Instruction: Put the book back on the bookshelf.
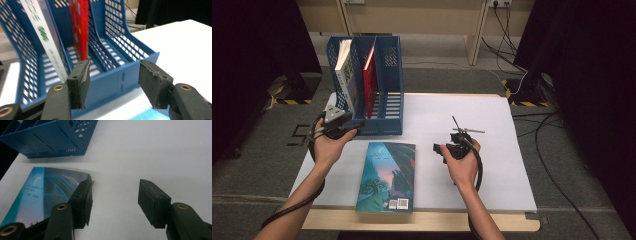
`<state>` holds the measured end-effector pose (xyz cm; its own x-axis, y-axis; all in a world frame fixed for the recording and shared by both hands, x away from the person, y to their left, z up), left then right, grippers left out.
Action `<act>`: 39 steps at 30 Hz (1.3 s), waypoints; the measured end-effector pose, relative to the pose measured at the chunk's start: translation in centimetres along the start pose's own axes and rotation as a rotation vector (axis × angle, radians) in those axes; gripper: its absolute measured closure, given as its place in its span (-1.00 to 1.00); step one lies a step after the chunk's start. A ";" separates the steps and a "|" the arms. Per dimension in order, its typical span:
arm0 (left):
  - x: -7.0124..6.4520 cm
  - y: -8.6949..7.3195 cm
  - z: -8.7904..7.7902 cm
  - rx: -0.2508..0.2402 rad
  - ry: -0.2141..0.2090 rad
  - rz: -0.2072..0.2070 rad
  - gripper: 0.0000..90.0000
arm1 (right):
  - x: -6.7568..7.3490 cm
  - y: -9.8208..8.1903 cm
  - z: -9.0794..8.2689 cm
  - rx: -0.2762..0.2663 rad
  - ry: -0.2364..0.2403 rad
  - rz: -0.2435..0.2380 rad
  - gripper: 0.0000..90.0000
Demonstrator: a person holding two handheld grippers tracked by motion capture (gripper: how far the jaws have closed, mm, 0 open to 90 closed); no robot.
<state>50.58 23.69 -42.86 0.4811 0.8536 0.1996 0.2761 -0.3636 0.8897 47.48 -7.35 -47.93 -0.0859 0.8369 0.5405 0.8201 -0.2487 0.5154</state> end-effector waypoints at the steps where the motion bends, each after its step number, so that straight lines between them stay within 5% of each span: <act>1: -0.2 -0.3 -0.2 0.005 -0.004 0.004 -0.05 | 0.1 0.1 0.2 0.004 0.001 -0.001 0.02; 14: -3.3 -4.5 -1.4 0.078 -0.096 -0.001 0.07 | 2.2 0.3 3.4 0.085 0.000 -0.032 0.04; 23: -4.8 -7.8 -2.1 0.127 -0.155 -0.047 0.06 | 4.4 0.2 6.1 0.149 0.022 -0.051 0.03; 30: -5.9 -9.1 -2.5 0.140 -0.215 -0.065 0.04 | 5.1 -0.1 8.0 0.188 0.029 -0.033 0.01; 39: -6.2 -9.9 -2.8 0.156 -0.235 -0.099 -0.04 | 5.5 -0.4 9.2 0.214 0.032 -0.025 -0.03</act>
<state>42.50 23.01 -51.80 0.6201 0.7845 -0.0020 0.4473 -0.3514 0.8225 51.91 1.79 -51.26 -0.1230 0.8245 0.5523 0.9186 -0.1161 0.3777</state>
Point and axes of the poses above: each handheld gripper's, and its own axes: z roughly forward along the jaws, y roughly out of its top, x roughly to its left, the point moved 8 cm from there along z, roughly forward along the jaws, and after that the axes turned 14 degrees about z, right-handed, at the moved point
